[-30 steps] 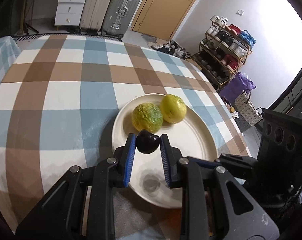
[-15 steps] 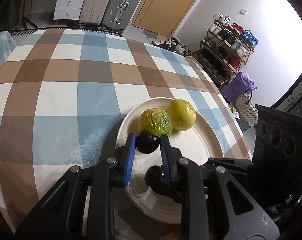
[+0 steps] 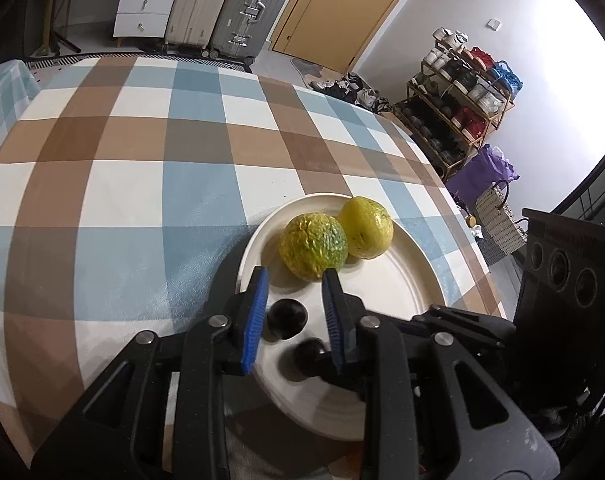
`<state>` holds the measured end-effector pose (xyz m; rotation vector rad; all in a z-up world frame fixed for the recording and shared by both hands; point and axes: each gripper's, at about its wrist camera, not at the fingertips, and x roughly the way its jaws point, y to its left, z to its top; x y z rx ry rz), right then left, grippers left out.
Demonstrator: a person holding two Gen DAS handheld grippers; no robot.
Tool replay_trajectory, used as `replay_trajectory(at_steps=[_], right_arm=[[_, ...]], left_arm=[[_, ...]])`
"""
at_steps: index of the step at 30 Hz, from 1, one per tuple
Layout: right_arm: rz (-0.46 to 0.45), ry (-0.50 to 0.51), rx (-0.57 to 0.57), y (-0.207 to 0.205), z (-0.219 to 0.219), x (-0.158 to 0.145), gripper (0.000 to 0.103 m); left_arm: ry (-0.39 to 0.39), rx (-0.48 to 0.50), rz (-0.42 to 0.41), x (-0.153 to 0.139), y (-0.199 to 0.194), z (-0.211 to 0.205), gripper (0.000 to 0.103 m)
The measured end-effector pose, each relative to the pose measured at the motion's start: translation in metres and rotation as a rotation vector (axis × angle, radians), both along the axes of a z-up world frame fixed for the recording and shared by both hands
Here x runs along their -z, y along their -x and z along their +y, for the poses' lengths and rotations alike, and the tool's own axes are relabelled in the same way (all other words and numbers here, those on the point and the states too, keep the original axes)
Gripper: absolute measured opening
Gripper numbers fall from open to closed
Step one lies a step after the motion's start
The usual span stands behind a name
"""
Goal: Organize fruits
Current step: 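Lower both plums onto the cream plate and open both grippers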
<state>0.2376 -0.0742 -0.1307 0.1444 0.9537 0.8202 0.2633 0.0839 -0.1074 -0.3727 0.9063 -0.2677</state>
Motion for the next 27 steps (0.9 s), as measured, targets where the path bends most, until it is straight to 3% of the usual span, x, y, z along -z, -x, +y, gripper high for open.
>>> replay_trajectory(at_steps=[2,7,11,14,17,21,27], right_arm=[[-0.011,-0.005,0.008,0.003,-0.004,-0.003,0.048],[-0.045,-0.028,0.032,0.014,-0.021,-0.014,0.053],[-0.072,-0.042,0.065,0.026,-0.038,-0.021,0.075],[-0.109,-0.049,0.071,0.040,-0.051,-0.030,0.077],[-0.149,-0.052,0.089,0.053,-0.062,-0.038,0.087],[-0.179,-0.076,0.118,0.067,-0.078,-0.047,0.089],[-0.234,-0.100,0.161,0.091,-0.097,-0.059,0.095]], left_arm=[[-0.001,-0.011,-0.012,-0.004,0.008,0.002,0.042],[-0.017,-0.040,-0.045,-0.019,0.028,0.003,0.053],[-0.032,-0.065,-0.072,-0.034,0.047,0.003,0.066],[-0.059,-0.077,-0.102,-0.045,0.062,0.000,0.072],[-0.086,-0.094,-0.130,-0.057,0.079,-0.005,0.081],[-0.118,-0.110,-0.154,-0.069,0.100,-0.013,0.082],[-0.204,-0.123,-0.193,-0.082,0.132,-0.035,0.099]])
